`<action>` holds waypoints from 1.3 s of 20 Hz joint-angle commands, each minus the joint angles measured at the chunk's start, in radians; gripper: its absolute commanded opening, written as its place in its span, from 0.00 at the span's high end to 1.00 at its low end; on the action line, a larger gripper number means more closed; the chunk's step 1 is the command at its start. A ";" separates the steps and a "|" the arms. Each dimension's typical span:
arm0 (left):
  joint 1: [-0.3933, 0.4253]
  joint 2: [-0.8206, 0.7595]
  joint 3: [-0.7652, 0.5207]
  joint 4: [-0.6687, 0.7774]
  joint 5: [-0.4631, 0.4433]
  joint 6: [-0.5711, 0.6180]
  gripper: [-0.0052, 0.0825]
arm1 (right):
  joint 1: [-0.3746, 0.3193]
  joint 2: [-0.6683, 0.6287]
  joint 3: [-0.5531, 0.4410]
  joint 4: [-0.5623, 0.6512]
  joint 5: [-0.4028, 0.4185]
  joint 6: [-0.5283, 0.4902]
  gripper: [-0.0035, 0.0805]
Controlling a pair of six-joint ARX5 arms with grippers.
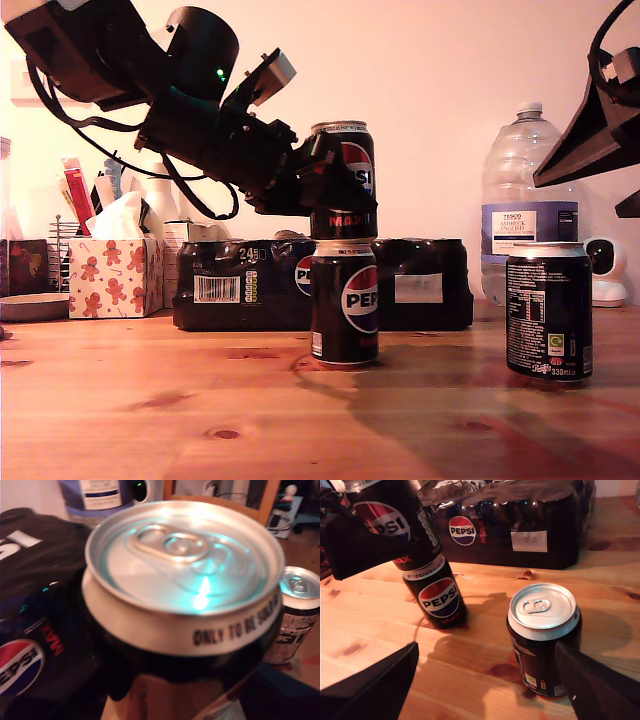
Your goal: Stack up the Pepsi cans on top of each other
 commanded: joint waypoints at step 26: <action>-0.007 0.019 0.031 -0.013 -0.040 0.029 0.49 | 0.005 0.004 -0.004 0.001 0.001 -0.006 0.02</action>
